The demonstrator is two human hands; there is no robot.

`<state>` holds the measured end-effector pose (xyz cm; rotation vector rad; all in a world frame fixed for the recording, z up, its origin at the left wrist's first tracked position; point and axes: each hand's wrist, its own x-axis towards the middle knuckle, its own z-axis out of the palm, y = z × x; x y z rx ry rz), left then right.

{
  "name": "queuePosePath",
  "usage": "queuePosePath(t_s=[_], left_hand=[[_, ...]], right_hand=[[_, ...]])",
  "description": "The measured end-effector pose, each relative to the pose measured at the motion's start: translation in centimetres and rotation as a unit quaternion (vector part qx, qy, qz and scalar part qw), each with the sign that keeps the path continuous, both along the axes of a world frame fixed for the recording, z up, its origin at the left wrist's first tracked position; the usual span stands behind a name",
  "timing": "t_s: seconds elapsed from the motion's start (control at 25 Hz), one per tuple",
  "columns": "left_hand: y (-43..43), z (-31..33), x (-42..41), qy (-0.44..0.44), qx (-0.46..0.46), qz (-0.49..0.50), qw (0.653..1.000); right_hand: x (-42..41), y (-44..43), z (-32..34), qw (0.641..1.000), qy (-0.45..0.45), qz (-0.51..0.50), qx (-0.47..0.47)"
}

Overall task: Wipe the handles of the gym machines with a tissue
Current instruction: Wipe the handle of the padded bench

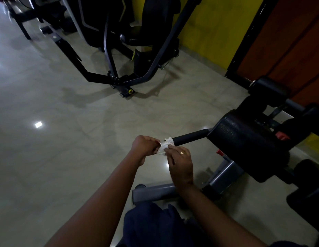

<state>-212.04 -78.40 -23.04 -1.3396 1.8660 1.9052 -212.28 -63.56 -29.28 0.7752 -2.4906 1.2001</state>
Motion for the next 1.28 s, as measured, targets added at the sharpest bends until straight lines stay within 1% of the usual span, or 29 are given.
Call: queuePosePath(t_s=[0.04,0.08,0.12,0.16,0.2,0.24,0.28,0.32,0.4,0.44,0.48,0.56,0.68,0.72,0.76,0.8,0.84,0.88,0.92,0.96,1.0,1.04,1.12,1.16,1.2,1.28], left_hand=[[-0.1,-0.2,-0.1,0.0,-0.017,-0.008,1.0],[-0.1,-0.2,-0.2,-0.001,-0.032,-0.018,0.999],[-0.1,-0.2,-0.2,-0.004,-0.047,-0.027,0.999],[0.0,-0.2,-0.3,-0.009,-0.064,-0.033,0.997],[-0.1,-0.2,-0.3,-0.016,-0.079,-0.039,0.996],[-0.1,-0.2,-0.3,-0.021,-0.092,-0.041,0.995],[-0.1,-0.2,-0.2,-0.02,-0.097,-0.043,0.994],[-0.2,-0.2,-0.2,-0.016,-0.098,-0.044,0.994],[-0.1,-0.4,0.0,-0.007,-0.102,-0.044,0.994],[-0.1,-0.3,0.1,-0.002,-0.105,-0.049,0.993],[0.0,-0.3,0.2,0.003,-0.111,-0.06,0.992],[0.1,-0.2,0.5,0.007,-0.13,-0.088,0.988],[0.0,0.2,0.8,0.017,-0.136,-0.107,0.985],[0.1,0.3,0.7,0.019,-0.14,-0.114,0.983],[0.1,0.1,0.7,0.017,-0.15,-0.123,0.981],[0.2,0.0,0.5,0.012,-0.165,-0.13,0.978],[0.3,-0.1,0.4,0.006,-0.177,-0.13,0.976],[0.4,-0.2,0.3,0.003,-0.185,-0.125,0.975],[0.4,-0.3,0.2,0.005,-0.186,-0.118,0.976],[0.4,-0.3,0.0,0.007,-0.18,-0.113,0.977],[0.3,-0.3,0.0,0.011,-0.173,-0.113,0.978],[0.2,-0.1,-0.1,0.013,-0.169,-0.116,0.979],[0.1,0.1,-0.3,0.006,-0.173,-0.127,0.977],[0.0,0.1,-0.4,0.0,-0.178,-0.132,0.975],[0.0,0.0,-0.5,-0.008,-0.182,-0.135,0.974],[-0.1,0.0,-0.7,-0.016,-0.188,-0.14,0.972]], right_hand=[[0.9,-1.2,0.9,0.987,-0.134,-0.07,-0.062],[1.5,-2.7,1.9,0.934,-0.288,-0.147,-0.154],[1.7,-4.0,2.7,0.834,-0.432,-0.217,-0.266],[1.5,-5.0,3.4,0.706,-0.535,-0.261,-0.384],[1.0,-5.6,3.4,0.587,-0.593,-0.275,-0.477],[0.4,-6.0,3.6,0.495,-0.624,-0.27,-0.54],[-0.2,-6.2,3.6,0.445,-0.646,-0.255,-0.566],[-0.8,-6.3,3.6,0.426,-0.669,-0.231,-0.563],[-1.5,-6.3,3.6,0.401,-0.701,-0.172,-0.564],[-1.7,-6.3,3.8,0.381,-0.706,-0.151,-0.578],[-1.8,-6.2,3.8,0.373,-0.703,-0.143,-0.589],[-1.3,-5.5,3.9,0.388,-0.69,-0.158,-0.59],[0.3,-4.5,4.4,0.411,-0.664,-0.219,-0.585],[0.3,-4.1,4.6,0.427,-0.644,-0.245,-0.586],[0.0,-3.6,4.5,0.46,-0.616,-0.27,-0.579],[-0.8,-3.0,4.4,0.521,-0.575,-0.286,-0.562],[-1.7,-2.4,4.2,0.622,-0.525,-0.292,-0.503],[-2.2,-1.9,4.0,0.746,-0.462,-0.278,-0.392],[-2.2,-1.6,3.7,0.858,-0.375,-0.241,-0.256],[-1.9,-1.5,2.9,0.936,-0.266,-0.183,-0.141],[-1.4,-1.3,1.8,0.979,-0.156,-0.121,-0.058],[-1.1,-1.1,0.9,0.996,-0.07,-0.06,-0.014],[-1.6,-0.3,-0.2,0.999,0.039,0.027,0.014],[-2.6,0.2,-0.4,0.997,0.064,0.031,0.018],[-3.6,0.6,-0.4,0.997,0.07,0.003,0.019],[-4.0,0.1,0.1,0.996,0.029,-0.083,0.008]])
